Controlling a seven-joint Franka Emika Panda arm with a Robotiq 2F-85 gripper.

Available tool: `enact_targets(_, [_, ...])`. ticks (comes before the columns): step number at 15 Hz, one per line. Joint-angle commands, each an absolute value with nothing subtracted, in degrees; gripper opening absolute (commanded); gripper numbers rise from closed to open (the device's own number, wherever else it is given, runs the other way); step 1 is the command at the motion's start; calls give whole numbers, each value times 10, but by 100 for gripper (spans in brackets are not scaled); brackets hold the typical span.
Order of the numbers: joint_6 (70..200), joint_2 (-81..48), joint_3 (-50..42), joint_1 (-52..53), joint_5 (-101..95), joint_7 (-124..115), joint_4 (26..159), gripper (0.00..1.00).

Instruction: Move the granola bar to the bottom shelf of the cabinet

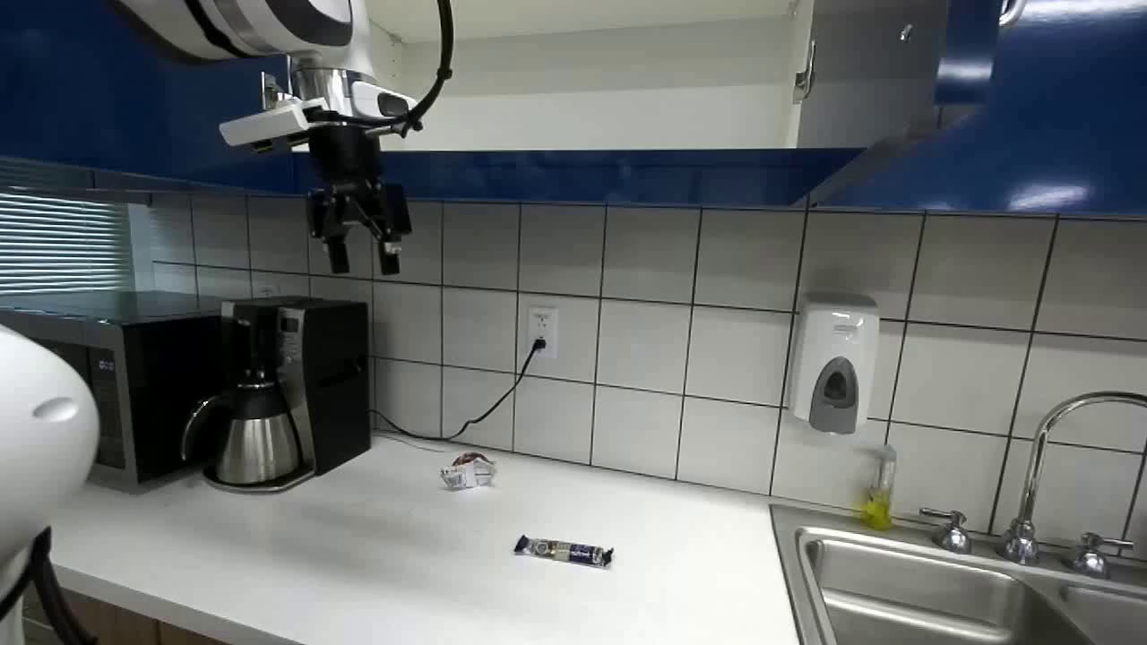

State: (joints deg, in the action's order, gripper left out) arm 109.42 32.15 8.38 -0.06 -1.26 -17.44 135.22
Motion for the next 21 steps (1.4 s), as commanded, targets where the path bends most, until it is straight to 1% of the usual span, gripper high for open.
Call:
enact_targets(1, [1093,321,82,2,-14,-175,1351,100])
enact_targets(8, [1108,314,74,0,-17,-163,1358,100])
enact_targets(21, [1175,290,-2,-43,-42,-123,1453,100])
